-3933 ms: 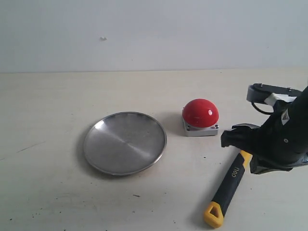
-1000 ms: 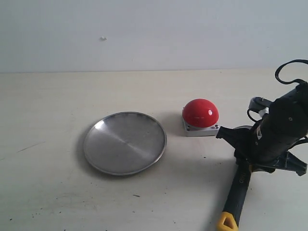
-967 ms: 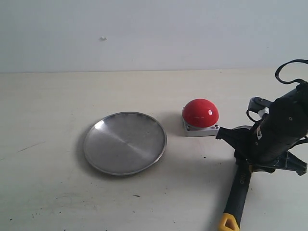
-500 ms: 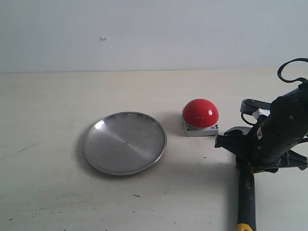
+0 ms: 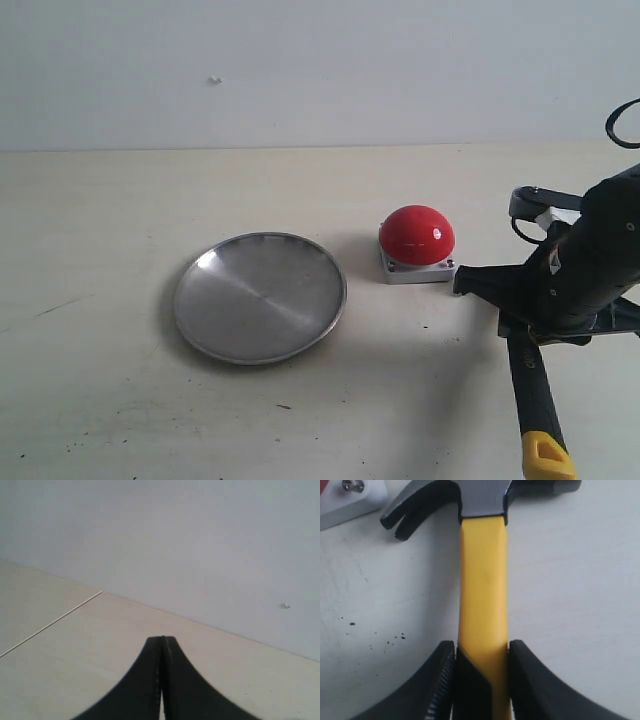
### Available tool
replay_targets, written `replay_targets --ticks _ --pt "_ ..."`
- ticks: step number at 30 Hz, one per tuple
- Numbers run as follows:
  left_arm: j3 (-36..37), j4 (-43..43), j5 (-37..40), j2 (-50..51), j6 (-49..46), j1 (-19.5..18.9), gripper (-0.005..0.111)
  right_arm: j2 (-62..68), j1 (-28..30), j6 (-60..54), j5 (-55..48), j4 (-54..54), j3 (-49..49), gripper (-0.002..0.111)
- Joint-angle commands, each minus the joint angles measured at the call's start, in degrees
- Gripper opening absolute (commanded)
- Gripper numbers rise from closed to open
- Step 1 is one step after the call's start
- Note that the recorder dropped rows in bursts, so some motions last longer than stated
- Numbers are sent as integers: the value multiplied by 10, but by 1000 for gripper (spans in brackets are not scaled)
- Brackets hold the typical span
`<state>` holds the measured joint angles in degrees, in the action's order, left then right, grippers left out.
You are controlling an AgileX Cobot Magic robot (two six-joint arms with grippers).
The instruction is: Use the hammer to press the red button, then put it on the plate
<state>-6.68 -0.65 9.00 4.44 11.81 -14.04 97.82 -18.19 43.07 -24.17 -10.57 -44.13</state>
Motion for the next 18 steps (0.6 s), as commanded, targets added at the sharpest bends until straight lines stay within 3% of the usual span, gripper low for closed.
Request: replay_targets --ticks 1,18 --pt "1 1 -3 -3 4 -1 0 -11 1 -6 -1 3 2 0" --pt "1 0 -29 -3 5 -1 0 -11 1 -21 7 18 2 0"
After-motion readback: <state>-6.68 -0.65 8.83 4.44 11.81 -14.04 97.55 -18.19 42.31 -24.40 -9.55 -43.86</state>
